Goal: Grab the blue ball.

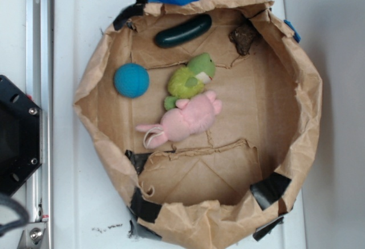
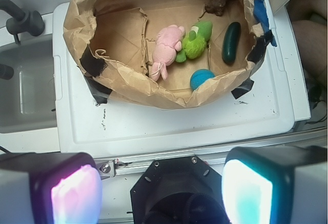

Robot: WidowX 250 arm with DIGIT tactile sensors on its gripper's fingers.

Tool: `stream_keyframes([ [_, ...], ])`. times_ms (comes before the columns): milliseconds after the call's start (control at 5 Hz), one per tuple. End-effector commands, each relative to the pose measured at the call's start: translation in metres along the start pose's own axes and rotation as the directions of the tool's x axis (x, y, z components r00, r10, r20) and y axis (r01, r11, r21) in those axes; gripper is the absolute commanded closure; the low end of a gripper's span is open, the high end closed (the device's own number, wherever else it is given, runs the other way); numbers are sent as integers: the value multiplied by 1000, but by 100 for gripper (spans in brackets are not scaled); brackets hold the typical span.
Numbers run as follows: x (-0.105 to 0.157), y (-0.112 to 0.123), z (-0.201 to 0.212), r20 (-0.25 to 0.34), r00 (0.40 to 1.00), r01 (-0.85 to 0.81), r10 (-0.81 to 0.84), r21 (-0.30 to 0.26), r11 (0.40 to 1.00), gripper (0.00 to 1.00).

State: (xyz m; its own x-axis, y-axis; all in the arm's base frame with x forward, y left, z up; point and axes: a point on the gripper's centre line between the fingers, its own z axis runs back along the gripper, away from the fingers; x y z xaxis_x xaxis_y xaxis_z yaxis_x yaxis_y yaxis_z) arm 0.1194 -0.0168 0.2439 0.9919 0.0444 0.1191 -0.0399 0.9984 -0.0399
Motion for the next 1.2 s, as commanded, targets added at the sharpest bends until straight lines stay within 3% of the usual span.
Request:
stream_keyframes([
  [0,0,0,0,0,1000,0,0,0,1000,0],
  [400,42,15,-9,51,998,-29,26,51,998,0],
  [600,60,21,-23,47,999,24,-27,67,997,0],
  [1000,91,22,-64,19,964,264,-264,26,964,0],
])
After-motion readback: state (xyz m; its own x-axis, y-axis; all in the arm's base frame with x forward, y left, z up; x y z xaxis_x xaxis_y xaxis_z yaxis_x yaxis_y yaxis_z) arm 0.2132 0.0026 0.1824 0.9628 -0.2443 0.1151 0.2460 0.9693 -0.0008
